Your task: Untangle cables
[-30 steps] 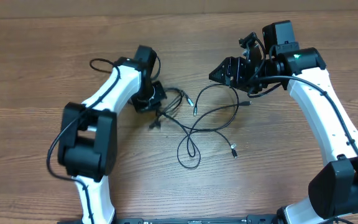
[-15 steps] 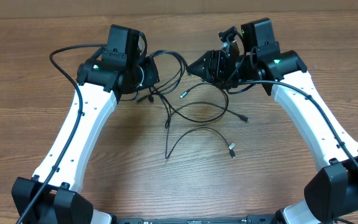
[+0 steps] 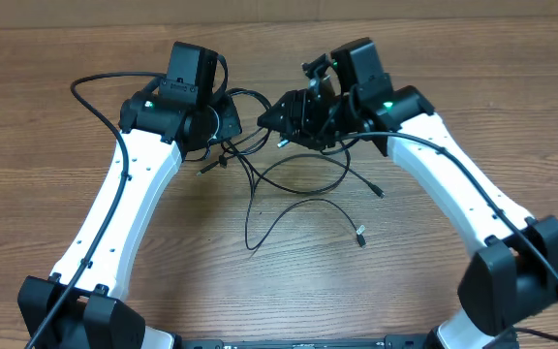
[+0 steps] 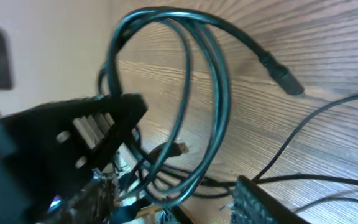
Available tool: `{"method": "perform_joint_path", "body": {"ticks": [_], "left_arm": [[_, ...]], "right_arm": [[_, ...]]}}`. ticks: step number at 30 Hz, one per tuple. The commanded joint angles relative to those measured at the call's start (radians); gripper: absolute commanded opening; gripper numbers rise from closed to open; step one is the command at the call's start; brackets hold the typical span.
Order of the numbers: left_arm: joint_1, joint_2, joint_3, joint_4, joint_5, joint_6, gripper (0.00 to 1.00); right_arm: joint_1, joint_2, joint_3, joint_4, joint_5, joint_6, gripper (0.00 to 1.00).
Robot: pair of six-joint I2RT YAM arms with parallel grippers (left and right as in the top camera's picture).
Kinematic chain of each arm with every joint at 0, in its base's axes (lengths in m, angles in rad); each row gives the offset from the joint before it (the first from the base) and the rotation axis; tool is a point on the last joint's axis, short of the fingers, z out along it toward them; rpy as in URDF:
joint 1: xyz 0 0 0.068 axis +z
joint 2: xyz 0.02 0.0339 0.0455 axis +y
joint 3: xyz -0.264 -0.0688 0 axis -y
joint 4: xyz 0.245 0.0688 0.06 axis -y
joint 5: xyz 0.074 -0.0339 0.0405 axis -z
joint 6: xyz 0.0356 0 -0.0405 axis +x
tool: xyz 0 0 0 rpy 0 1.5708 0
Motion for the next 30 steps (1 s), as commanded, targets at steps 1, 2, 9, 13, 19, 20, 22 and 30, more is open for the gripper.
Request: {"method": "perform_joint_path", "body": {"ticks": [1,2,9,13,19,20,22,30], "left_arm": [[-0.003,-0.004,0.012,0.007,-0.013,0.002,0.04],[-0.003,-0.004,0.012,0.007,-0.014,-0.002,0.04],[-0.019,-0.004,0.012,0.006,-0.009,-0.005,0.04],[-0.024,-0.004,0.012,0.005,-0.008,-0.005,0.04],[-0.024,-0.004,0.012,0.004,-0.005,-0.005,0.04],[-0.024,-0.004,0.012,0.003,-0.005,-0.005,0.04],[-0.024,-0.004,0.012,0.004,0.000,-0.005,0.04],[-0.029,-0.004,0.012,0.004,0.005,-0.012,0.04]], "right_arm": [[0.002,0.006,0.007,0.017,0.016,0.035,0.54],[0.002,0.008,0.007,0.017,0.021,0.036,0.53],[0.006,0.012,0.006,0.063,0.027,0.040,0.43],[0.006,0.016,0.006,0.065,0.026,0.046,0.39],[0.006,0.018,0.005,0.065,0.027,0.049,0.38],[0.006,0.020,0.005,0.065,0.027,0.055,0.38],[0.010,0.027,0.005,0.065,0.027,0.061,0.38],[0.068,0.067,0.005,0.094,0.047,0.089,0.37]]}}
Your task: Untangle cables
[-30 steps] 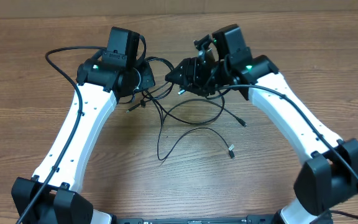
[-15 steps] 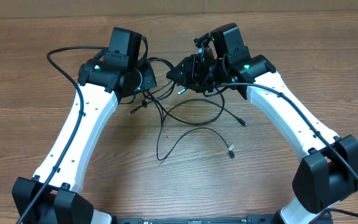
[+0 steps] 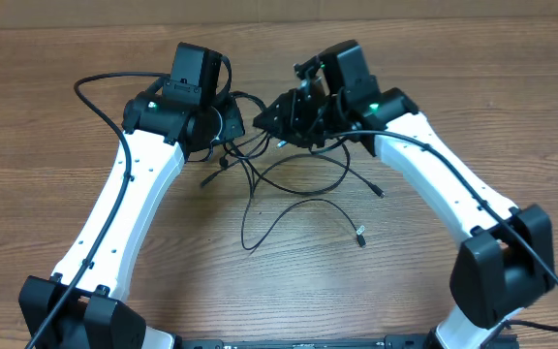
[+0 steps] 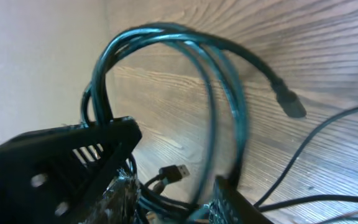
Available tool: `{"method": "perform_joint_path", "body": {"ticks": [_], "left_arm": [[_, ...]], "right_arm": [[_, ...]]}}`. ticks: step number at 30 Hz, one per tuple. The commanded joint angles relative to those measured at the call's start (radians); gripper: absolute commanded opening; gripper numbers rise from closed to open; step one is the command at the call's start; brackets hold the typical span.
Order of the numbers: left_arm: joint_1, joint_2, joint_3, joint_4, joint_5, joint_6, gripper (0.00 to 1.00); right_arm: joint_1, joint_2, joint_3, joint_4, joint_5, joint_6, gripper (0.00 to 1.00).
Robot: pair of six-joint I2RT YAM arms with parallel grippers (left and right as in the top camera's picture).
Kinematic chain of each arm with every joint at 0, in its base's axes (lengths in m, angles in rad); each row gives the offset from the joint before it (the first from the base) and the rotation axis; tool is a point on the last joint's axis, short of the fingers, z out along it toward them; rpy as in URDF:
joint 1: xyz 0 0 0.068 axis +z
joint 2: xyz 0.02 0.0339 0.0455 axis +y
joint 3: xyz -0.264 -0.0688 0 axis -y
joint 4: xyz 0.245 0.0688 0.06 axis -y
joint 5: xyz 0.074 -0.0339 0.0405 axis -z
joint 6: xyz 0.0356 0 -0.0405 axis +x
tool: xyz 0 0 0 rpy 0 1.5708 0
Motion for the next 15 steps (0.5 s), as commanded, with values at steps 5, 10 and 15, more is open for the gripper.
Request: {"method": "perform_joint_path", "body": {"ticks": [5,10,15], "left_arm": [[-0.010,-0.004,0.013,0.006,0.005,-0.011,0.04],[-0.007,-0.004,0.013,0.008,0.002,-0.009,0.04],[0.003,-0.004,0.013,-0.002,0.001,0.106,0.04]], "right_arm": [[0.034,0.019,-0.003,-0.024,0.077,0.021,0.08],[-0.030,0.002,-0.002,-0.042,0.092,0.009,0.04],[-0.185,-0.066,-0.002,-0.019,0.030,-0.010,0.04]]}}
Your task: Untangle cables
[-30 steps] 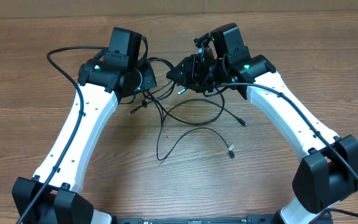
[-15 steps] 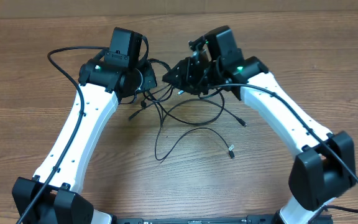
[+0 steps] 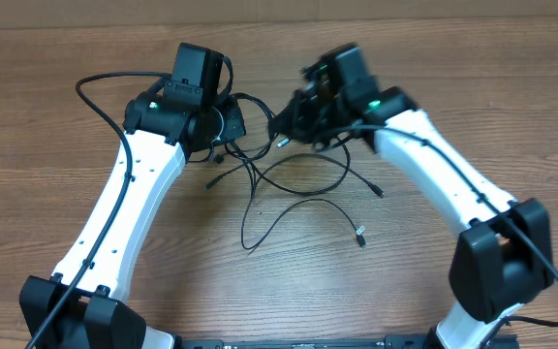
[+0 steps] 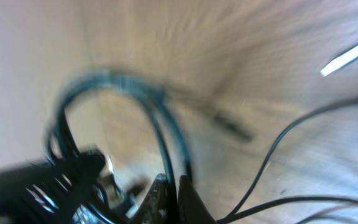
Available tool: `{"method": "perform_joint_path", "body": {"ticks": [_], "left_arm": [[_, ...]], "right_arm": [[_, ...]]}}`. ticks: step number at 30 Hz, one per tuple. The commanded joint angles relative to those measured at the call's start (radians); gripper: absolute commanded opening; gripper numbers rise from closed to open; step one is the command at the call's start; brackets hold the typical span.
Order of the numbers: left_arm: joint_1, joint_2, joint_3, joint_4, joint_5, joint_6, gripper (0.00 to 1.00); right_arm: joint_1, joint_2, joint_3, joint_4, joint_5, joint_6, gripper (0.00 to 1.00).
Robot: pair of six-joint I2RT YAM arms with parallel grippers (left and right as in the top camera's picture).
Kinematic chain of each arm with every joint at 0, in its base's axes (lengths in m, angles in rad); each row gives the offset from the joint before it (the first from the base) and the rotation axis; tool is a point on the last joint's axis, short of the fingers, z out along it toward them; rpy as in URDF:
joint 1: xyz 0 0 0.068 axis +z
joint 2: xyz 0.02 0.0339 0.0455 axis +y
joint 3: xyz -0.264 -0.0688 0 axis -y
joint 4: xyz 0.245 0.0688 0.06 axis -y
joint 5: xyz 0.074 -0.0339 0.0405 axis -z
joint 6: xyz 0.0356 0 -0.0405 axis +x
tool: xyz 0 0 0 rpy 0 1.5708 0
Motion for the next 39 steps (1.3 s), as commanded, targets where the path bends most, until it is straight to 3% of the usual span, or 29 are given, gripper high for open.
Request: {"method": "perform_joint_path", "body": {"ticks": [1,6,11,13,14,19,22,30,36,39], "left_arm": [[0.005,-0.004,0.013,-0.003,0.001,0.140,0.04],[0.005,-0.004,0.013,-0.009,0.061,0.345,0.04],[0.005,-0.004,0.013,0.003,0.283,0.545,0.04],[0.005,-0.004,0.013,0.025,0.293,0.524,0.04],[0.007,-0.004,0.013,0.035,0.292,0.499,0.04],[0.040,-0.004,0.013,0.050,0.245,0.265,0.04],[0.054,-0.004,0.013,0.037,0.236,0.199,0.04],[0.053,-0.004,0.013,-0.006,0.214,0.131,0.04],[0.057,-0.004,0.013,-0.023,0.203,0.132,0.04],[0.076,-0.010,0.014,-0.022,0.221,0.141,0.04]], "right_arm": [[-0.151,-0.086,-0.002,0.018,-0.044,-0.022,0.04],[-0.304,-0.079,-0.002,0.027,-0.149,-0.023,0.04],[-0.334,-0.077,-0.002,-0.060,-0.219,-0.138,0.04],[-0.295,-0.077,-0.002,-0.112,-0.233,-0.211,0.33],[-0.275,-0.077,-0.002,-0.137,-0.229,-0.231,0.42],[-0.190,-0.077,-0.002,-0.180,-0.226,-0.263,0.67],[-0.128,-0.076,-0.002,-0.175,-0.223,-0.262,0.68],[0.022,-0.051,-0.027,-0.133,-0.007,-0.087,0.54],[0.069,0.027,-0.034,-0.073,0.112,-0.026,0.25],[0.044,0.028,-0.034,-0.072,0.168,-0.043,0.05]]}}
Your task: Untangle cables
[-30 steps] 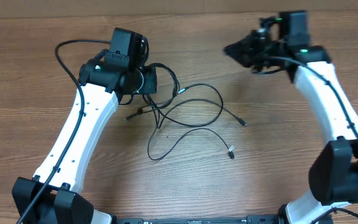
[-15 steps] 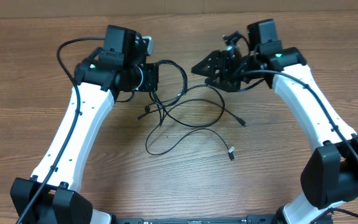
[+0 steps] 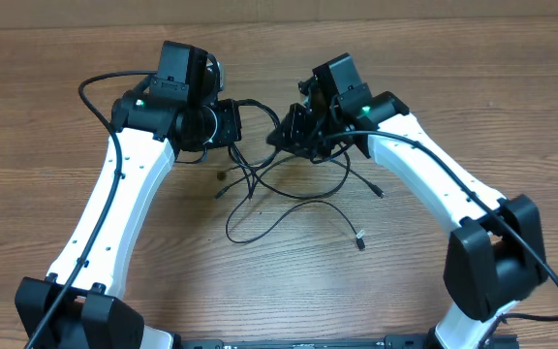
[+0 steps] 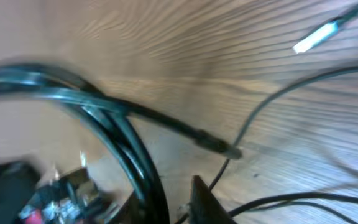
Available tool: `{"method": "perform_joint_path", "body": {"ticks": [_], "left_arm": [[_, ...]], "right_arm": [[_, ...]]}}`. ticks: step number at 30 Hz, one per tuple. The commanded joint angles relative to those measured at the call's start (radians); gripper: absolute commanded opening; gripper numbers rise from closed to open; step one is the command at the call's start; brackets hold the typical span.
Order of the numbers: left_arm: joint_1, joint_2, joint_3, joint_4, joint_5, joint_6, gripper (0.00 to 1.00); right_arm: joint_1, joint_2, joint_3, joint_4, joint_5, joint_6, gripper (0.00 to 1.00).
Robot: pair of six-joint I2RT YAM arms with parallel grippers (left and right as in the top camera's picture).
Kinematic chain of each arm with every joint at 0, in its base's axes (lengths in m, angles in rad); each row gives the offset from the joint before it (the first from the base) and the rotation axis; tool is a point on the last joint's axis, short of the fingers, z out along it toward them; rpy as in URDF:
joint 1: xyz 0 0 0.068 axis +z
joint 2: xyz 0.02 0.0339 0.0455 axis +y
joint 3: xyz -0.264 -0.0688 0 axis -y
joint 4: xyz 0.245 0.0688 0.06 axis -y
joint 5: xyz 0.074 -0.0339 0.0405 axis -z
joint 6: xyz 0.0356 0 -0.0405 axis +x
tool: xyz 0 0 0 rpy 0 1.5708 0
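A tangle of thin black cables point(image 3: 264, 179) lies mid-table between the two arms. My left gripper point(image 3: 225, 124) is side-on at the tangle's upper left. Cable strands run out of its mouth, and it looks shut on them. My right gripper point(image 3: 290, 131) is at the tangle's upper right. In the right wrist view it point(image 4: 176, 202) is shut on a thick dark cable loop point(image 4: 120, 121) that runs down beside its fingertip point(image 4: 204, 198). A black connector point(image 4: 219, 145) hangs from that loop. A strand arcs between the two grippers point(image 3: 258, 103).
Loose cable ends lie on the wooden table point(image 3: 473, 107): a silver plug point(image 3: 360, 237) at lower right, a small plug point(image 3: 379, 192) to the right, another end point(image 3: 219, 192) at the left. The bottom loop point(image 3: 235, 231) trails toward me. The left arm's own cable point(image 3: 95, 92) arcs at far left.
My left gripper has moved left and slightly up, and the tangle's lower loop has shifted left with it. My right gripper has turned, and the thick loop now lies flatter across its view.
At first both grippers were close together at the top of the tangle, the right one open around the thick loop. Then its fingers were closing on the loop, then shut on it. Now the grippers stand further apart with a strand stretched between them.
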Motion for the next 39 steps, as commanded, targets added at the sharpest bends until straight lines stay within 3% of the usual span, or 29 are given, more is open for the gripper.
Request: {"method": "perform_joint_path", "body": {"ticks": [1,5,15,18,22,23,25,28,35,39], "left_arm": [[0.029,-0.019,0.014,0.000,0.023,0.003,0.04],[0.056,-0.073,0.014,-0.002,0.088,0.056,0.04],[0.127,-0.224,0.014,-0.046,0.078,0.056,0.04],[0.144,-0.223,0.014,-0.074,0.077,0.095,0.04],[0.145,-0.223,0.014,-0.102,0.029,0.130,0.04],[0.145,-0.222,0.014,-0.107,0.028,0.141,0.04],[0.144,-0.222,0.014,-0.109,0.031,0.148,0.04],[0.141,-0.221,0.014,-0.109,0.032,0.139,0.04],[0.121,-0.187,0.012,-0.105,0.185,0.072,0.32],[0.065,-0.114,0.012,-0.100,0.196,0.074,0.30]], "right_arm": [[-0.035,0.003,-0.007,-0.001,0.114,-0.008,0.04],[-0.092,0.004,-0.007,-0.075,0.316,-0.029,0.04],[-0.132,0.004,-0.007,-0.254,1.128,-0.032,0.04],[-0.132,0.004,0.027,-0.317,1.236,-0.032,0.04],[-0.135,0.003,0.156,-0.414,1.025,-0.085,0.04],[-0.135,0.002,0.226,-0.420,0.785,-0.211,0.04],[-0.125,0.002,0.288,-0.420,0.502,-0.340,0.04],[-0.107,0.002,0.360,-0.416,0.140,-0.380,0.04],[-0.110,0.002,0.368,-0.376,-0.159,-0.309,0.04],[-0.108,0.002,0.368,-0.346,-0.265,-0.314,0.04]]}}
